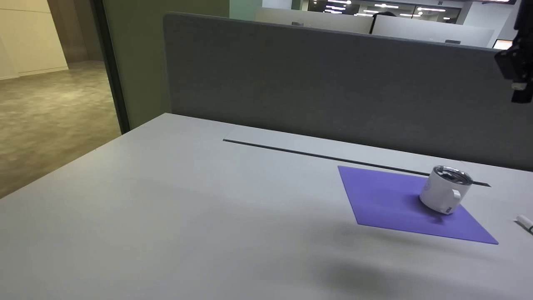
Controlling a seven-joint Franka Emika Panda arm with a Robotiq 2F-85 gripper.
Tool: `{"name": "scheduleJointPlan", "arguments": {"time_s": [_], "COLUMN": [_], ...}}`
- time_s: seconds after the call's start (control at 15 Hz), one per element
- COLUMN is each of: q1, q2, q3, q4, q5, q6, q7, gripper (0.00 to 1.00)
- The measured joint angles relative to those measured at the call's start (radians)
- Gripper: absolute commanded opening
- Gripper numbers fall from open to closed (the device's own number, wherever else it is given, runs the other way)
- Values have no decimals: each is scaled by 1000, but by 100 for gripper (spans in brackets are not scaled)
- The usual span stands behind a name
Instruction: Slide the lid of the cup open
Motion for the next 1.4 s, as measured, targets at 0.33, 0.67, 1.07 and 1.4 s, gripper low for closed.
{"name": "scheduleJointPlan", "arguments": {"time_s": [0.33, 0.67, 1.07, 1.4], "q1": [-27, -22, -22, -20], "q2": [124, 122, 124, 182], "q3": [-31, -29, -29, -21], "q4": [2, 3, 3, 4], "q5": [-56, -55, -54, -52], "q6": [186, 186, 191, 282], "q7": [-1, -2, -2, -2], "gripper": [1, 1, 0, 0]}}
